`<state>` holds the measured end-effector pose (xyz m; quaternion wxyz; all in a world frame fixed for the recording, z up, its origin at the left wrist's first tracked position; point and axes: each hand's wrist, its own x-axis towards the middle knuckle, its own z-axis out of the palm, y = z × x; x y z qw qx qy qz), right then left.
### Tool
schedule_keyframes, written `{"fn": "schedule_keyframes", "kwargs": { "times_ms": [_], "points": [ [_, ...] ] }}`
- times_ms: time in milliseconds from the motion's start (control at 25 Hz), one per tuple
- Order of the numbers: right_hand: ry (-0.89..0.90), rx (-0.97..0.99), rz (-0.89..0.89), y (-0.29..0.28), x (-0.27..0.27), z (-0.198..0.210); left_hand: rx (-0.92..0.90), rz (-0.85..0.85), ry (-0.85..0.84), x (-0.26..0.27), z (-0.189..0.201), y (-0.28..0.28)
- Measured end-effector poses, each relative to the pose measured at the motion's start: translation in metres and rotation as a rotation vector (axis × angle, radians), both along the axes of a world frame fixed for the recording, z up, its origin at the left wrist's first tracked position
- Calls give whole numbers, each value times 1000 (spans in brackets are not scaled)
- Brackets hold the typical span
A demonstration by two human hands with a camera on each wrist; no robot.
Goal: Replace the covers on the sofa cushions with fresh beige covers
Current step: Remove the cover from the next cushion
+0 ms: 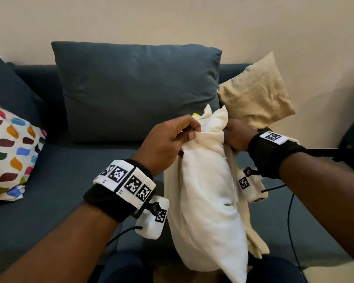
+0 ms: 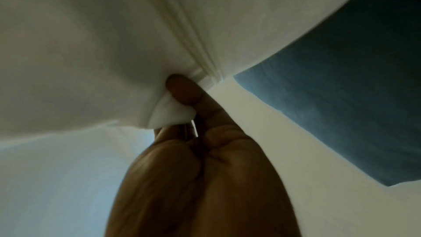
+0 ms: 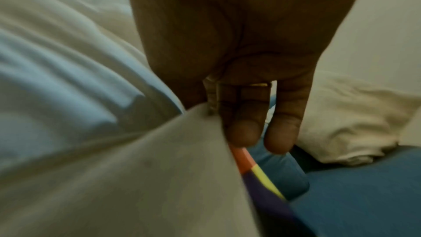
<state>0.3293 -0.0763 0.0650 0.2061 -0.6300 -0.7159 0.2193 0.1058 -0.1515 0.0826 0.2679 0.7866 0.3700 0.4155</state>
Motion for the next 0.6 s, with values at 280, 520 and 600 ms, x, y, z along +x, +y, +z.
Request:
{"fn": "schedule_keyframes", "kwargs": {
  "times_ms": [280, 520, 600],
  "points": [
    [-11, 149, 272, -6, 54, 39, 101, 20, 129, 17, 40, 44],
    [362, 488, -25, -14, 55, 7, 217, 32, 688, 48, 75, 58],
    [542, 568, -219, -14, 56, -5, 105, 25, 837, 38, 78, 61]
  ]
}}
